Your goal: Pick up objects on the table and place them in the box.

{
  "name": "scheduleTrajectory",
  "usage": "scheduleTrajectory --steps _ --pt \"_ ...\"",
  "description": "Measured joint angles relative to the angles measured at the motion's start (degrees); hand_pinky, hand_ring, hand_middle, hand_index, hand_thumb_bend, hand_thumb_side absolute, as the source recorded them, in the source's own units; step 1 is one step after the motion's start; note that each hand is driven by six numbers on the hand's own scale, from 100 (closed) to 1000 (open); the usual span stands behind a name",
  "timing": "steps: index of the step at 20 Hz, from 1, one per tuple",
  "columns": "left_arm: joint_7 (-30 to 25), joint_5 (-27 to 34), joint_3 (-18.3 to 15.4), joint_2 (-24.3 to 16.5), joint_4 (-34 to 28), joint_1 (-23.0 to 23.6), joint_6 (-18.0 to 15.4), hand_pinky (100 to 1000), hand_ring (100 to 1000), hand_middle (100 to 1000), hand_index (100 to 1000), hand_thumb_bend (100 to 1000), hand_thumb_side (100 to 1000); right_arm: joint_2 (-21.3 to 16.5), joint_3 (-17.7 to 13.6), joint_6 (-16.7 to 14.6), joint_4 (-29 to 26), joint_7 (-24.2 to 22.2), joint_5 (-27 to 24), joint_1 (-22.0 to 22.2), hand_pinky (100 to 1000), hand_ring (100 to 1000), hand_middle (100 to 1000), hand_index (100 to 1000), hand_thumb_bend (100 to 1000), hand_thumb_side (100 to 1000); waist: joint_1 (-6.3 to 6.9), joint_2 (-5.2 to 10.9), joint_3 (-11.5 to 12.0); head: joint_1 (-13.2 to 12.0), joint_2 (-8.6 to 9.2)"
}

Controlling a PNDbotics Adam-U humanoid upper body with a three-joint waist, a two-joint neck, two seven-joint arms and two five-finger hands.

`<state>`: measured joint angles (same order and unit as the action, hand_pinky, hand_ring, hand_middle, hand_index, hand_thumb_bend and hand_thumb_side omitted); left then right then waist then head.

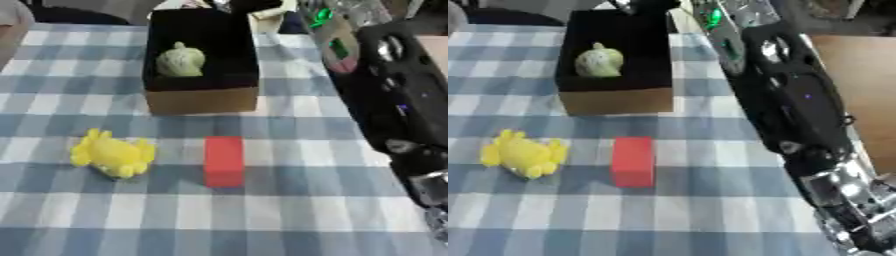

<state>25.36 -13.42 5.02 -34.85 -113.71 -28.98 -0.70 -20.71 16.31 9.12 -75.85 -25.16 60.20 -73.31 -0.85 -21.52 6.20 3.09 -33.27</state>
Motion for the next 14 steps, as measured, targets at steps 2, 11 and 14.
scheduleTrajectory --steps 2,11,14 --pt "0.1 -0.1 0.0 0.0 0.0 0.2 0.1 578 745 675 833 100 985 -2.9 1.4 -0.1 -6.0 -2.7 -4.1 1.5 980 973 907 970 515 831 0.08 0.02 -0.2 -0.3 -0.01" --pt "0.5 -0.2 -0.4 -0.5 0.0 0.6 0.2 578 745 676 833 100 985 -13.0 5.0 1.9 -27.6 -12.6 -17.5 7.6 977 970 897 965 554 831 0.34 0.36 -1.0 -1.7 -0.48" --pt "0.5 -0.3 -0.4 -0.5 0.0 0.7 0.3 579 745 676 832 100 983 -15.3 5.5 2.8 -32.5 -14.9 -20.0 9.3 974 966 893 964 586 807 0.31 0.40 -1.3 -2.0 -0.59"
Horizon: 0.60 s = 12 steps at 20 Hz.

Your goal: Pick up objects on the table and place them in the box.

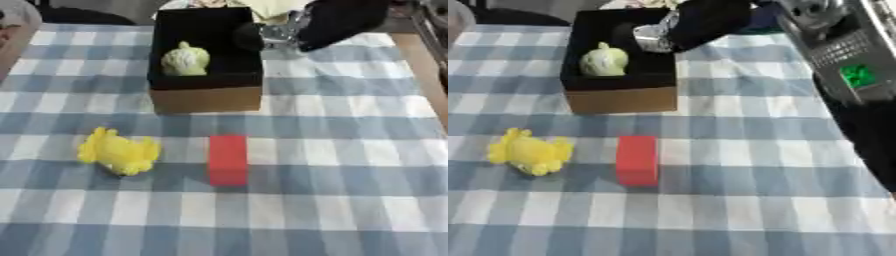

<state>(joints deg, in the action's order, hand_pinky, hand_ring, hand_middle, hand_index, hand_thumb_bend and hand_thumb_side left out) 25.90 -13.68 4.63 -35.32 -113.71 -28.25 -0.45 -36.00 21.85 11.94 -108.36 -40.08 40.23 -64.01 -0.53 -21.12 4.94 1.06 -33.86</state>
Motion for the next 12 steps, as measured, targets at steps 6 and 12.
scheduleTrajectory --steps 6,12 --pt "0.3 -0.2 -0.4 0.0 0.0 0.1 0.1 579 745 675 832 100 979 -1.8 0.8 0.1 -4.9 -2.8 -2.9 3.3 969 960 890 965 578 794 0.02 0.36 -0.4 -0.4 -0.39" --pt "0.5 -0.2 -0.6 0.0 0.0 0.4 0.0 577 745 674 832 100 979 -1.5 2.0 -0.1 -5.3 -5.1 -5.6 8.3 966 959 885 967 531 818 0.03 0.48 -0.8 -0.5 -0.64"
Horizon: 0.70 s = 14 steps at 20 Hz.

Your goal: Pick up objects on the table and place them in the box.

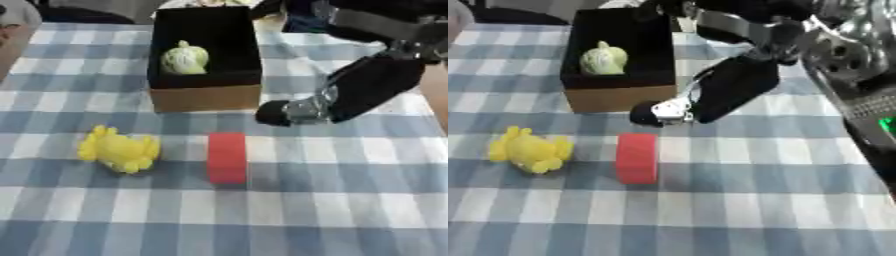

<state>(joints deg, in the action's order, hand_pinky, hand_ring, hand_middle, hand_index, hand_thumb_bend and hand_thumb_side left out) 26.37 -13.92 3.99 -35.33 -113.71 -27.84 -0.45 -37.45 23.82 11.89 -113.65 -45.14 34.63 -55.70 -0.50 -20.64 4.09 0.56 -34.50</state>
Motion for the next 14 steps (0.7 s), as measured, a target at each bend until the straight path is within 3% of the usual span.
scheduleTrajectory --steps 7,14 --pt "0.1 0.0 0.0 0.0 0.0 0.1 0.1 577 745 674 832 100 978 2.6 0.3 0.6 0.0 -0.4 0.5 4.9 968 961 884 962 513 800 0.03 0.03 -0.2 -0.2 -0.16" --pt "0.1 0.0 0.0 0.0 0.0 0.1 0.1 574 745 673 831 100 976 5.3 1.9 0.1 0.0 -0.6 6.8 8.1 966 960 880 956 497 799 0.02 0.08 -0.1 -0.1 -0.17"
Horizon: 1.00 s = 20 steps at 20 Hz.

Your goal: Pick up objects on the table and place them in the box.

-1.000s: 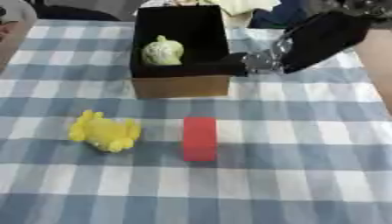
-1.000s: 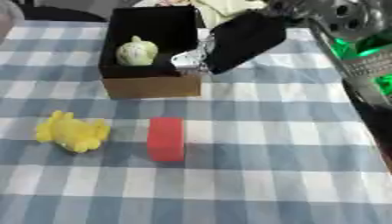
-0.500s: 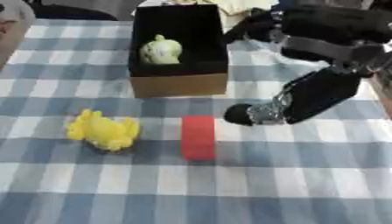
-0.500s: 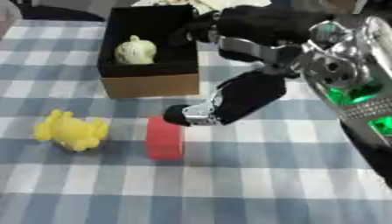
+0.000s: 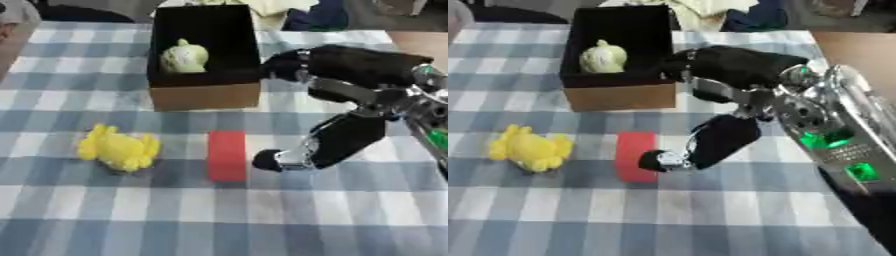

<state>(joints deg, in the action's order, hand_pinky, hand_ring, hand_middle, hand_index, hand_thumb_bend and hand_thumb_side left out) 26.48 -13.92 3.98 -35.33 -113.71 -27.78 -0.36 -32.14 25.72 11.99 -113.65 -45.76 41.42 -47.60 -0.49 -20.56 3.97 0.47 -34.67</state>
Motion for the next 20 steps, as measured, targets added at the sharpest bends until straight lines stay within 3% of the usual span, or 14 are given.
scheduleTrajectory --steps 9,20 --pt "0.0 0.1 0.0 0.1 0.0 -0.1 0.0 573 745 673 831 100 977 4.3 1.6 0.2 1.2 -0.4 5.8 3.3 968 962 882 958 513 813 0.03 -0.03 0.5 0.3 0.00" --pt "-0.2 0.3 0.1 0.6 0.0 -0.4 -0.1 571 745 672 831 100 976 8.2 3.3 -1.5 10.1 2.8 13.0 3.5 972 966 885 963 554 837 0.13 -0.31 1.0 0.7 0.04"
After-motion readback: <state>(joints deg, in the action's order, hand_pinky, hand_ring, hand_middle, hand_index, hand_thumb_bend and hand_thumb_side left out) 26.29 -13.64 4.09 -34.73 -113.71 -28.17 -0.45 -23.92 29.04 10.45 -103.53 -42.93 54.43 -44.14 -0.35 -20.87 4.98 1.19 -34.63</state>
